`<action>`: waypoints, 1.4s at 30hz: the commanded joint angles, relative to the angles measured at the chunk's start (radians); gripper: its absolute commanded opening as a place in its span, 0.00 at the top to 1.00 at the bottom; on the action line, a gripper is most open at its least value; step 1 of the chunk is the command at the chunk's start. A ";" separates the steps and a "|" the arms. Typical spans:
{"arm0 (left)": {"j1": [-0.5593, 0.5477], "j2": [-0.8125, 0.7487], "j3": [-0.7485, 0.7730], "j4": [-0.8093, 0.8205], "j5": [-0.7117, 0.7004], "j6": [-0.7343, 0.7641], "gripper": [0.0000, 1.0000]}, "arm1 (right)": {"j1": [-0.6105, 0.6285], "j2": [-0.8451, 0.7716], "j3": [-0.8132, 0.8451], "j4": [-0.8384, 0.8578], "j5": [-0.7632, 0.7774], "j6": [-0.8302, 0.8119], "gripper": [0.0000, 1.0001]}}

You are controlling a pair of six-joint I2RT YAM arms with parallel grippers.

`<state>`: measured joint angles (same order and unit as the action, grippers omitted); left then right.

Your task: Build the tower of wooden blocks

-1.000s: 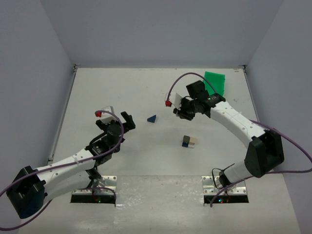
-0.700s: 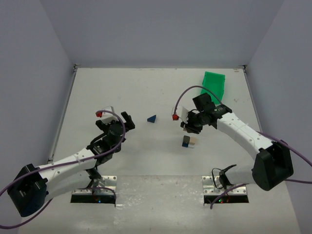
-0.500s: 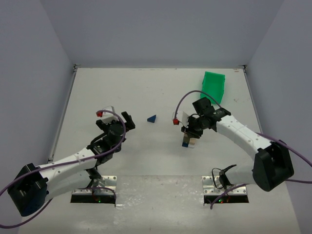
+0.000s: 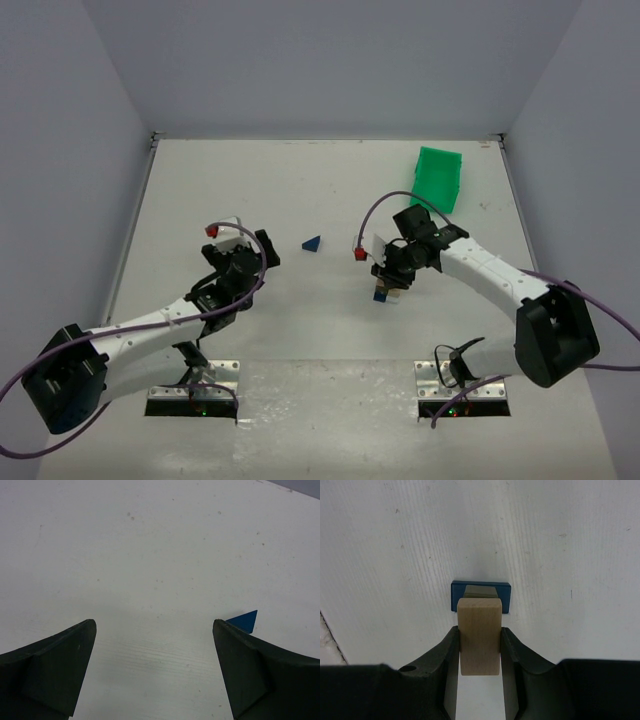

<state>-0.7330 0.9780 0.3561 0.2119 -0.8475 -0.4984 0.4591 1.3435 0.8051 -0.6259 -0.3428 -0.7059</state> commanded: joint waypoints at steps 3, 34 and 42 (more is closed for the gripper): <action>0.009 0.042 0.064 -0.006 0.005 0.001 0.00 | -0.014 0.028 0.014 0.031 -0.016 0.016 0.84; 0.009 0.100 0.096 -0.045 0.009 -0.005 0.00 | -0.030 0.055 0.000 0.036 -0.032 0.023 0.78; 0.009 0.103 0.096 -0.046 0.010 -0.008 0.00 | -0.030 0.052 -0.003 0.049 -0.023 0.023 0.77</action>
<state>-0.7326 1.0832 0.4137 0.1491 -0.8234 -0.5018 0.4343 1.4021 0.7940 -0.6061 -0.3496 -0.6876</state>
